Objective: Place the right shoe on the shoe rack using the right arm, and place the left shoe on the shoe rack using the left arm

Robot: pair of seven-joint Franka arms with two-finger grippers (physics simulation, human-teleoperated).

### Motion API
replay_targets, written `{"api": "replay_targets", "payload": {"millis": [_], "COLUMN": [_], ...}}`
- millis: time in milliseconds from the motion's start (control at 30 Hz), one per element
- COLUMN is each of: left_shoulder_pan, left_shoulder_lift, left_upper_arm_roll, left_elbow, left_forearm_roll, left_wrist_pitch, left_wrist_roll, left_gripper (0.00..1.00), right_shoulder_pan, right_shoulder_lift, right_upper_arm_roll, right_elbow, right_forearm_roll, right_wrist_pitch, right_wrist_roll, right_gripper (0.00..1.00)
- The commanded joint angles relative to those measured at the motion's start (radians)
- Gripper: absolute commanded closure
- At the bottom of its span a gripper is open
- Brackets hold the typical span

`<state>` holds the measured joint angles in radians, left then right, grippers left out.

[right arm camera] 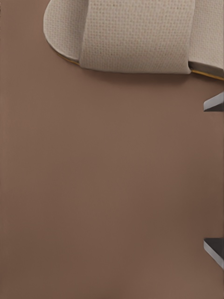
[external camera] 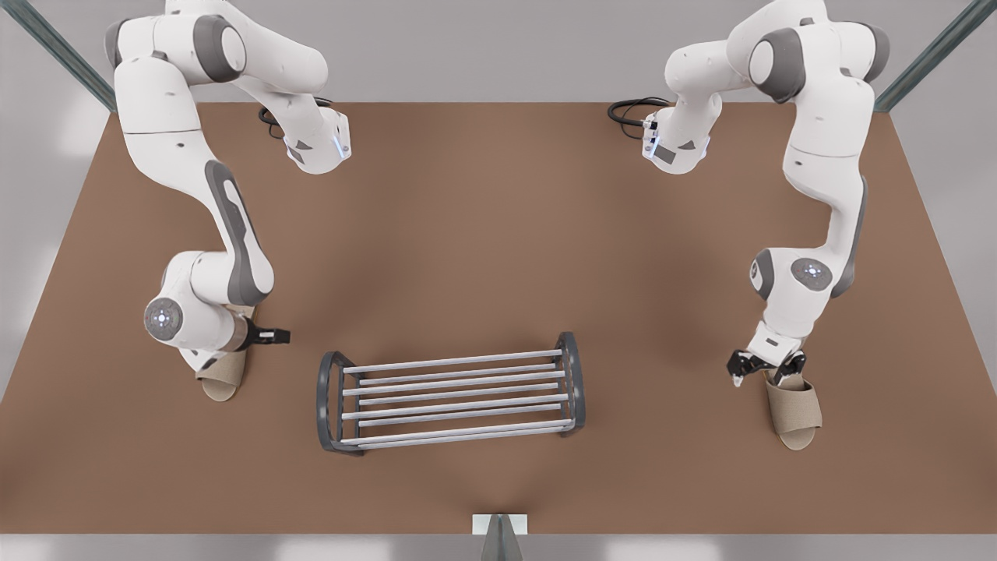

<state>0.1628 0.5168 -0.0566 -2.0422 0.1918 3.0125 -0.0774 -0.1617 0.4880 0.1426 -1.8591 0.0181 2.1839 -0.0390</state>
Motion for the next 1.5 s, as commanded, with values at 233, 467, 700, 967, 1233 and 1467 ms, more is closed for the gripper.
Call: {"api": "replay_targets", "payload": {"millis": [233, 467, 700, 967, 1233, 1467], "left_shoulder_pan": [0.032, 0.034, 0.041, 0.057, 0.058, 0.061], "left_shoulder_lift": [0.035, 0.085, 0.111, 0.086, 0.045, 0.054], "left_upper_arm_roll": [0.001, 0.001, 0.003, 0.012, 0.031, 0.058], "left_elbow": [0.005, 0.045, 0.065, 0.019, -0.015, -0.033], "left_forearm_roll": [-0.002, -0.003, 0.000, 0.003, 0.003, 0.003], "left_wrist_pitch": [0.066, 0.098, 0.098, 0.100, 0.100, 0.100], "left_wrist_roll": [-0.035, -0.033, -0.030, -0.030, -0.028, -0.030], "left_gripper": [0.00, 0.00, 0.00, 0.00, 0.00, 0.00], "right_shoulder_pan": [-0.056, -0.156, -0.231, -0.259, -0.407, -0.383], "right_shoulder_lift": [0.035, 0.023, 0.021, 0.026, 0.018, -0.055], "right_upper_arm_roll": [0.000, 0.069, 0.118, 0.118, 0.120, 0.248], "right_elbow": [-0.002, -0.038, -0.074, -0.072, -0.058, 0.345], "right_forearm_roll": [0.026, 0.029, 0.029, 0.028, 0.028, 0.016], "right_wrist_pitch": [0.137, 0.129, 0.135, 0.143, 0.019, -0.489], "right_wrist_roll": [-0.239, -0.269, -0.274, -0.275, -0.516, -0.553], "right_gripper": [0.00, 0.00, 0.00, 0.00, 0.00, 0.00]}}
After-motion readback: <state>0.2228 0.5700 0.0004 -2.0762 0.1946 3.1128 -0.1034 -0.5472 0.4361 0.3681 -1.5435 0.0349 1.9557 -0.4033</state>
